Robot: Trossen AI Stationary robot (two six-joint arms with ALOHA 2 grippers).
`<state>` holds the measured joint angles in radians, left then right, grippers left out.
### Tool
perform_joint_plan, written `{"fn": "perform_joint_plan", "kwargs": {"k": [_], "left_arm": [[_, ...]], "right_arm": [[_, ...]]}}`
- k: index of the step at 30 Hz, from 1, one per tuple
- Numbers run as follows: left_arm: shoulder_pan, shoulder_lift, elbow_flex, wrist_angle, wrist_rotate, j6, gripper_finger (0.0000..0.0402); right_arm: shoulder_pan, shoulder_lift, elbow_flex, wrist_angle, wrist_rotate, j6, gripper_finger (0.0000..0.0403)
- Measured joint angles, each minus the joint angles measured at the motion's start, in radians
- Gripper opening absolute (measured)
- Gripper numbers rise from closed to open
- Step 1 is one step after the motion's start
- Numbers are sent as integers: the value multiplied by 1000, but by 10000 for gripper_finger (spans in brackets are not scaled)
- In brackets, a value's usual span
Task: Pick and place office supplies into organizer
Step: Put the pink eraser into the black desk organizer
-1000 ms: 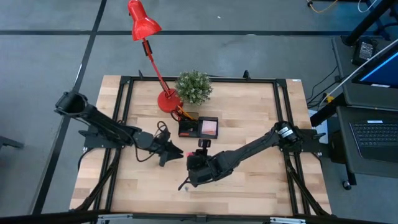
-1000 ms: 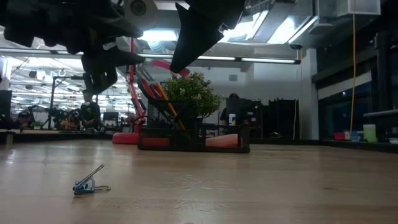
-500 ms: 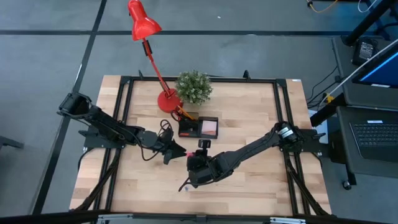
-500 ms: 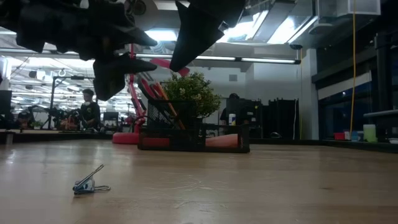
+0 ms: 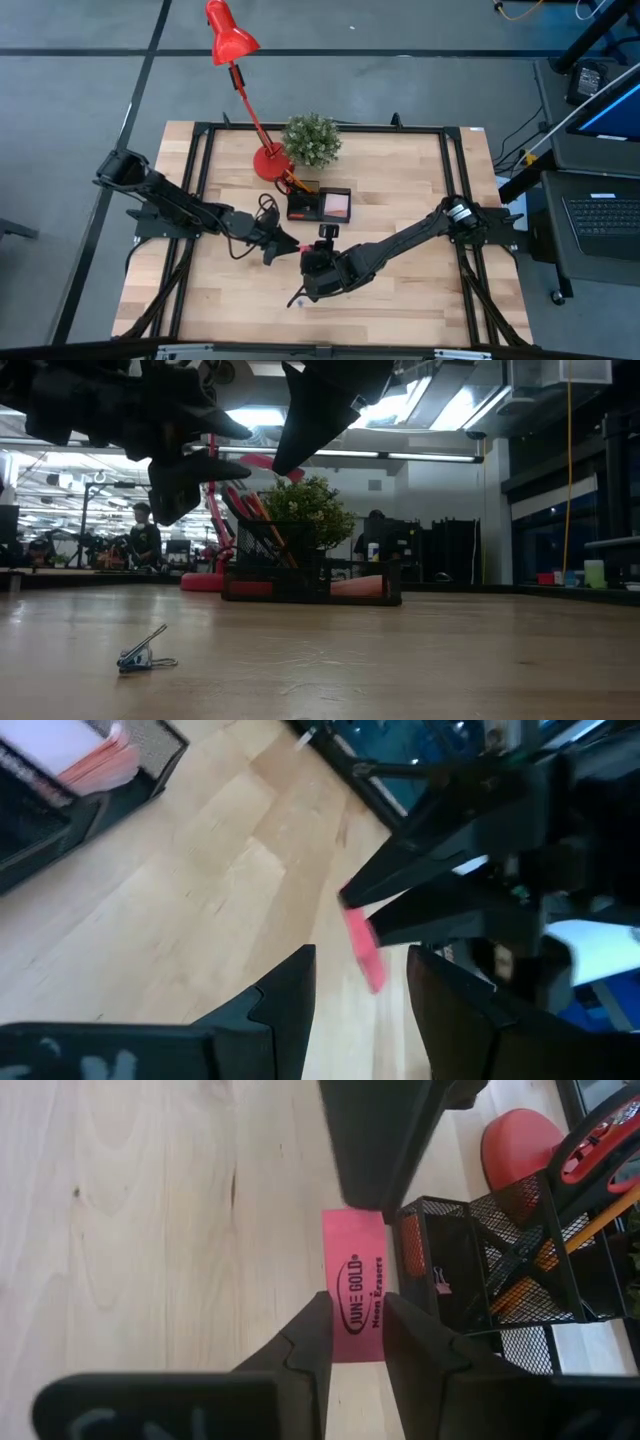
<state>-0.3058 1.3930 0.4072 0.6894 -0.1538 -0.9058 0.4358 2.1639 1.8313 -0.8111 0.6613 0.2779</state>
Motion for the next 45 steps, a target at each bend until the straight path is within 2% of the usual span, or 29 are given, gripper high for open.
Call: {"fn": "perform_joint_plan", "kwargs": {"k": [7, 38, 45], "left_arm": [[0, 3, 0, 41, 0, 0, 152], [0, 48, 45, 32, 24, 29, 152], [0, 48, 45, 10, 9, 32, 126]], "right_arm": [[0, 0, 0, 0, 0, -1, 81], [-2, 0, 0, 47, 30, -25, 81], [-2, 0, 0, 50, 63, -21, 81]]}}
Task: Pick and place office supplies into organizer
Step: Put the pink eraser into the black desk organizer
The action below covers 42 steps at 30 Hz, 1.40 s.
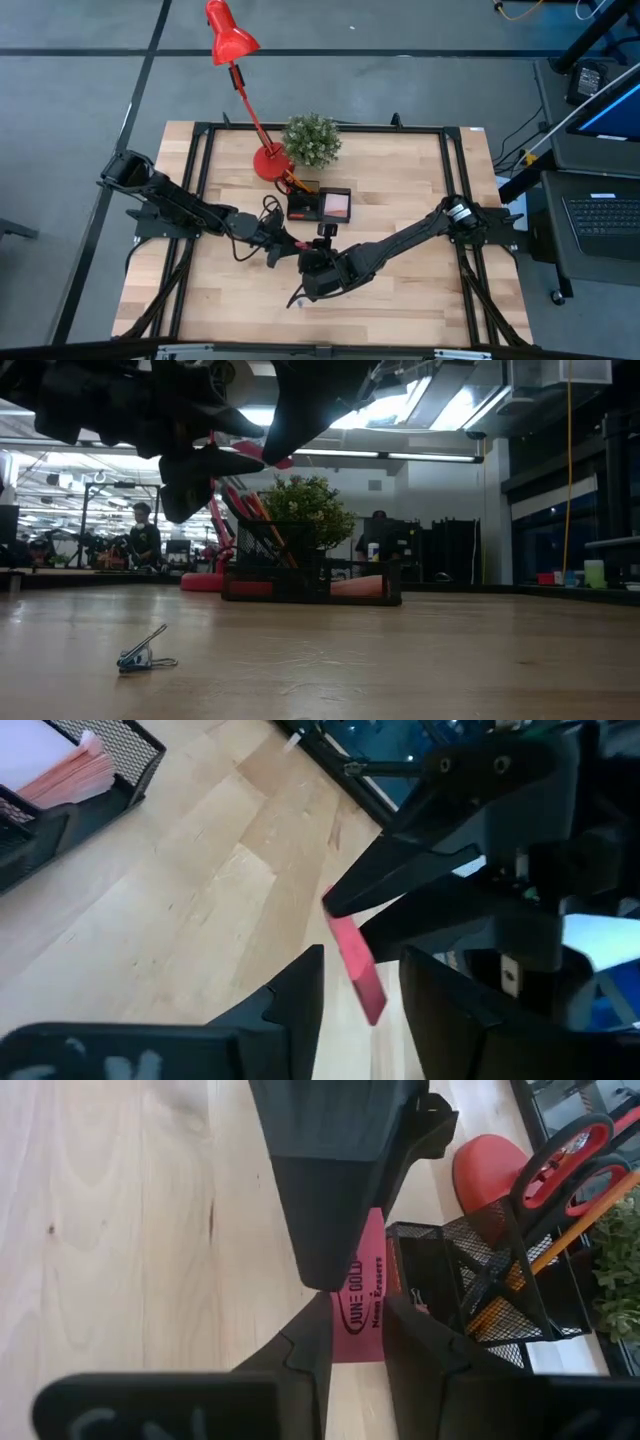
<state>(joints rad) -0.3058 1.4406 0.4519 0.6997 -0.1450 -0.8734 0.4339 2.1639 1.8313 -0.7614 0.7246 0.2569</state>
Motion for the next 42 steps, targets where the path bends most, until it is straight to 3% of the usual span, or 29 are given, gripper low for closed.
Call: {"fn": "perform_joint_plan", "kwargs": {"k": [15, 28, 34, 42], "left_arm": [[0, 0, 0, -3, -18, 71, 15], [0, 0, 0, -7, -3, 165, 12], [11, 0, 0, -5, 11, 191, 12], [65, -6, 0, -6, 37, 270, 12]], "right_arm": [[2, 0, 0, 1, 0, 0, 81], [2, 0, 0, 6, -41, 22, 85], [10, 0, 12, 4, -39, -4, 138], [19, 0, 130, -180, -44, 111, 208]]}}
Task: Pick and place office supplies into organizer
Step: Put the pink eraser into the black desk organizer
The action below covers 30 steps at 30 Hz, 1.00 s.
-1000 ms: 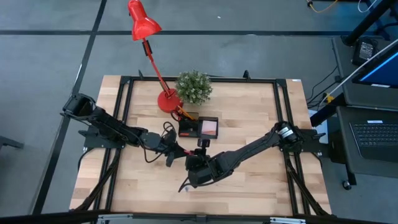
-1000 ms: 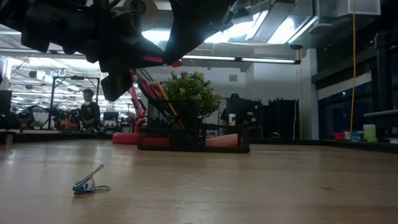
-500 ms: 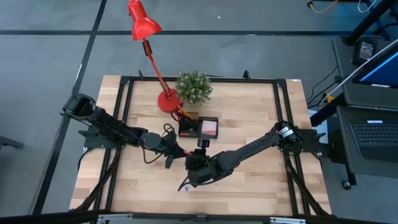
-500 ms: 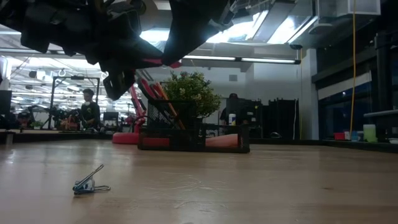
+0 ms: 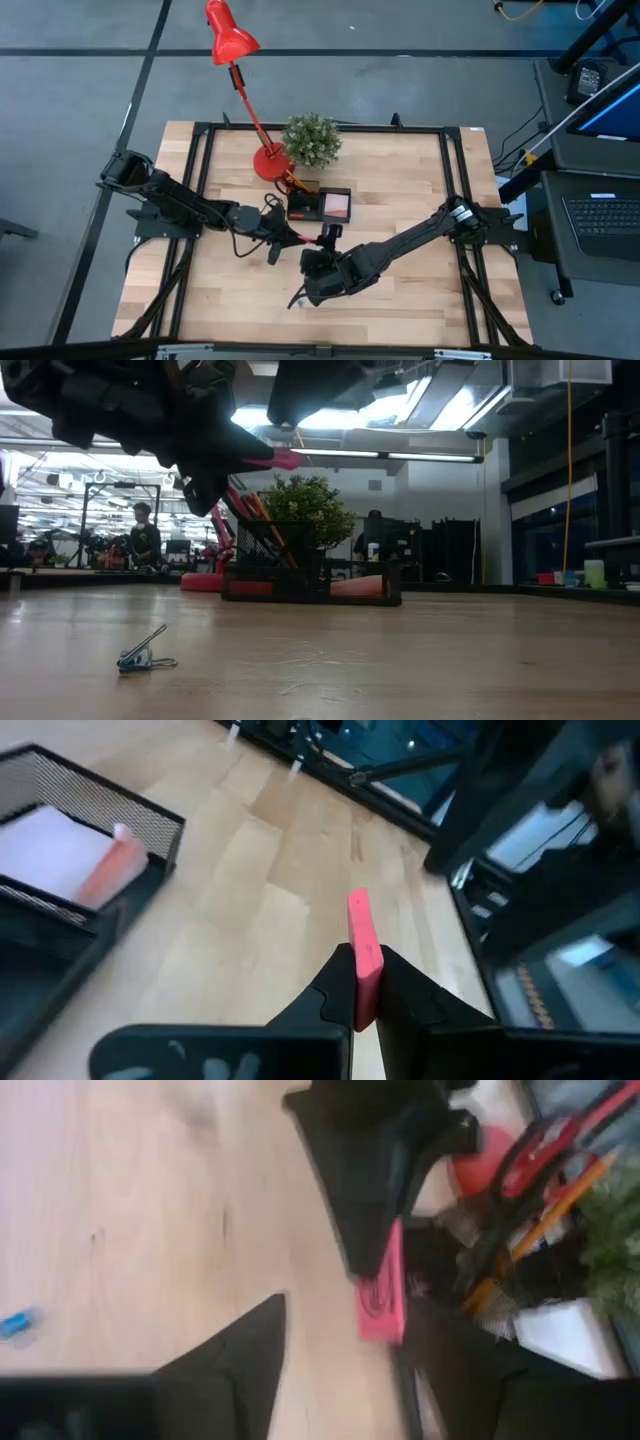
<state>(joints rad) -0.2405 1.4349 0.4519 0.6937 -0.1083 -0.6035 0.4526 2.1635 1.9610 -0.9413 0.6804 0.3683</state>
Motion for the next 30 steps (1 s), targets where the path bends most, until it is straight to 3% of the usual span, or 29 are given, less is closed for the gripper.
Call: {"fn": "perform_joint_plan", "kwargs": {"k": [7, 12, 16, 19, 24, 30], "left_arm": [[47, -10, 0, -47, 13, 122, 12], [86, -57, -4, -122, -4, 193, 12], [96, -89, -4, -206, -127, 261, 12], [95, -95, -4, -245, -188, 308, 12], [78, -95, -4, -250, -211, 347, 12], [64, -95, -4, -256, -241, 390, 13]], "right_arm": [[21, 0, 47, -226, 7, 182, 160], [48, 0, 47, -275, 5, 286, 83], [58, 0, 47, -270, 7, 314, 11], [62, 0, 43, -254, 13, 341, 9], [72, 0, -22, -148, 84, 359, 4], [72, 2, -134, -29, 86, 388, 2]]}}
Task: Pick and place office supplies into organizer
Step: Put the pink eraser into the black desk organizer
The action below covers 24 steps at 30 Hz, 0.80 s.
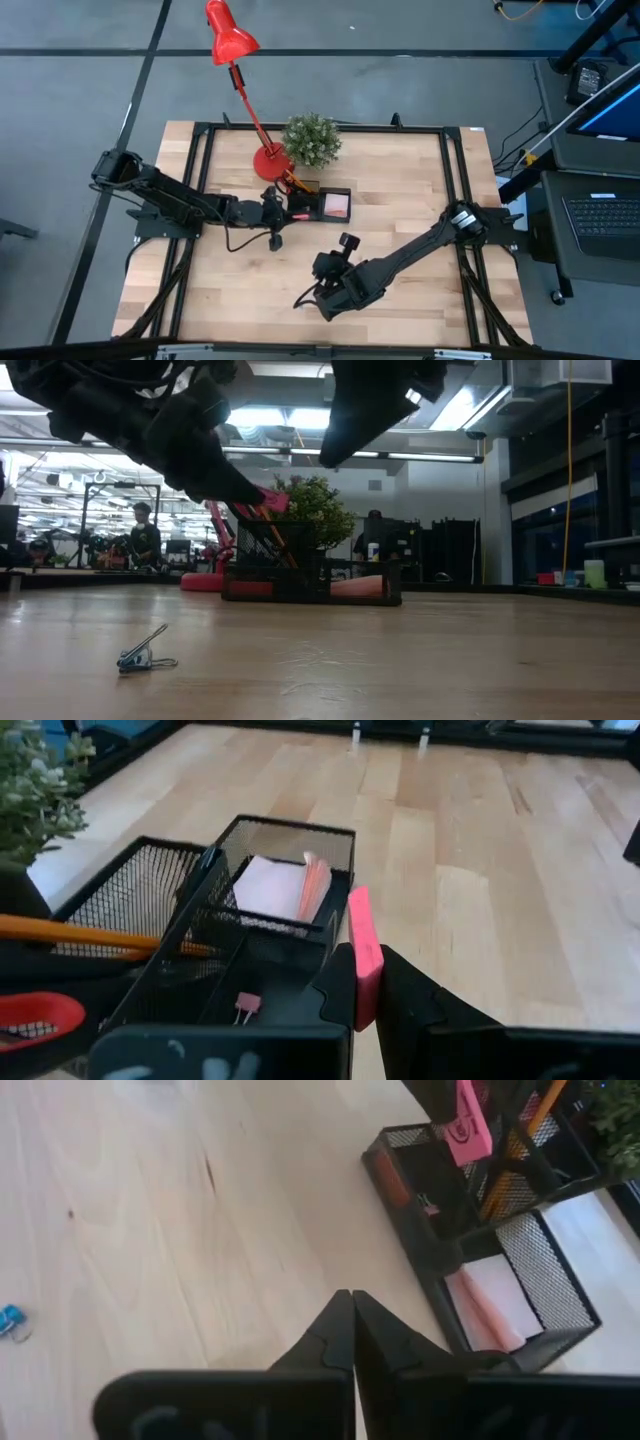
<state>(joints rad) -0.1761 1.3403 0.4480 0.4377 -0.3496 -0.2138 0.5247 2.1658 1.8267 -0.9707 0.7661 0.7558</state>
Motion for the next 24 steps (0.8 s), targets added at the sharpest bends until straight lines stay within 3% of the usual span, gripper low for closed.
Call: {"fn": "perform_joint_plan", "kwargs": {"k": [4, 9, 12, 20, 24], "left_arm": [[2, 0, 0, -42, -15, -4, 12], [1, 0, 0, -60, -66, -7, 12], [1, 0, 0, -53, -68, 5, 12], [1, 8, 0, -69, -68, 4, 12], [1, 41, -1, -88, -92, -10, 12]], "right_arm": [[0, -3, -36, 68, 6, -13, 1], [0, -59, -153, 275, 22, -80, 1], [0, -117, -292, 472, 3, -128, 0], [-24, -326, -662, 1111, -171, -403, 0], [-43, -402, -799, 1333, -211, -495, 0]]}}
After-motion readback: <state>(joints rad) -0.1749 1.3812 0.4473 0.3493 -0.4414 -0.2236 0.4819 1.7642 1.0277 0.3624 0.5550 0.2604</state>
